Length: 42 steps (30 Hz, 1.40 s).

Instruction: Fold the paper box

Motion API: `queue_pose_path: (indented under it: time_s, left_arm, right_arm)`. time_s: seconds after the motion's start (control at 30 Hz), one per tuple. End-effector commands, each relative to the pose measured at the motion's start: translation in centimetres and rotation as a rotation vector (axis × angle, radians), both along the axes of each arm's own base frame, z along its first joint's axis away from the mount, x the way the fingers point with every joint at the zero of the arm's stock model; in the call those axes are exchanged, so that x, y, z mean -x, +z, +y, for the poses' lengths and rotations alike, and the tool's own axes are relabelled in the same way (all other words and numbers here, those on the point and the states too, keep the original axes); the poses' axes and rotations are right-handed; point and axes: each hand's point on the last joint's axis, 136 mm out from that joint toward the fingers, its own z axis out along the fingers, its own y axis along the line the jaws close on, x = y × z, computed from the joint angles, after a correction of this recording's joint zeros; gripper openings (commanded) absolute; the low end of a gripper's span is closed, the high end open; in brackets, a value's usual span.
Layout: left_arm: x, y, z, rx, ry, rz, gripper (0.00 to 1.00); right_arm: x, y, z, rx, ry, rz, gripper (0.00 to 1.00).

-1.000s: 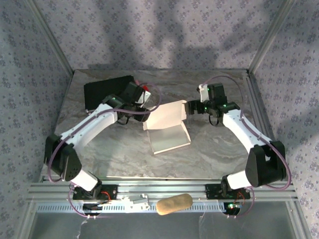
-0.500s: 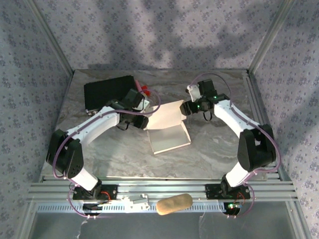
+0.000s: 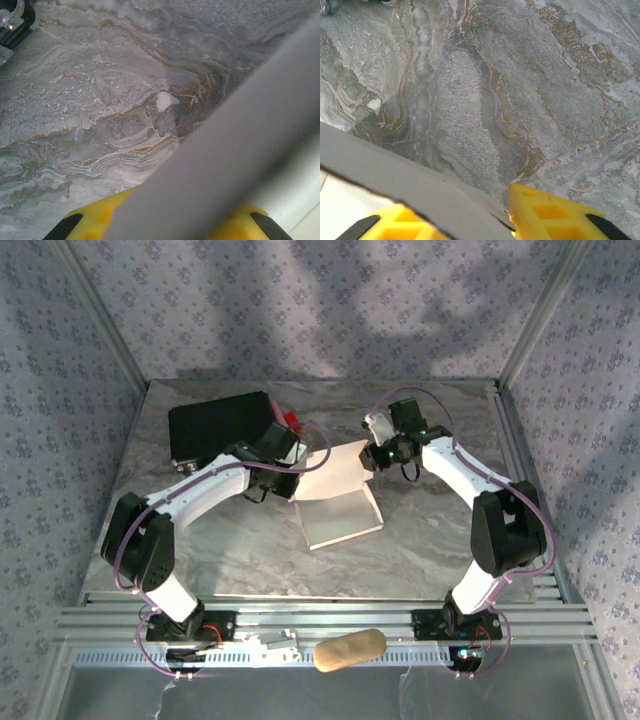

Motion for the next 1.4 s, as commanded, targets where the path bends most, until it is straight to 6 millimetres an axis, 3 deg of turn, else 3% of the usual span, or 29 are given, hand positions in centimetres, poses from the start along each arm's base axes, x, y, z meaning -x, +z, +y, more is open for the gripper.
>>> queue_pose_path:
  time_s: [0.0,0.13,0.2,0.37,0.7,0.87,1.1,1.37]
  left_arm:
    - [-1.3,1.1,0.1,-0.016,0.068,-0.041,0.16]
    - [-2.0,1.4,0.0,0.002,0.137,-0.065,0.08]
    - [-2.4,1.6,0.0,0.013,0.166,-0.079,0.04]
    - [-3.1,2.1,-0.4,0.043,0.211,-0.101,0.0]
    - [-4.6,2.8,-1.2,0.14,0.327,-0.143,0.0]
    - [-6.1,3.7,-1.9,0.232,0.372,-0.176,0.0]
    - [-8.5,4.7,-1.8,0.399,0.434,-0.211,0.0]
    - [-9.3,3.6,-2.1,0.487,0.434,-0.216,0.0]
  right_arm:
    - [0.8,-0.1,0.3,0.001,-0.002,0.018,0.25]
    - [1.4,0.2,0.8,0.009,-0.029,-0.01,0.18]
    - [2.1,-0.7,0.8,0.017,-0.049,0.001,0.15]
    - [2.5,-0.7,1.2,0.01,-0.121,-0.039,0.0]
    - [1.8,0.8,1.9,-0.071,-0.363,-0.128,0.0]
    - [0.9,2.4,2.1,-0.166,-0.529,-0.198,0.0]
    - [-0.5,4.5,3.2,-0.289,-0.605,-0.281,0.0]
    - [-1.4,2.5,4.6,-0.31,-0.595,-0.307,0.0]
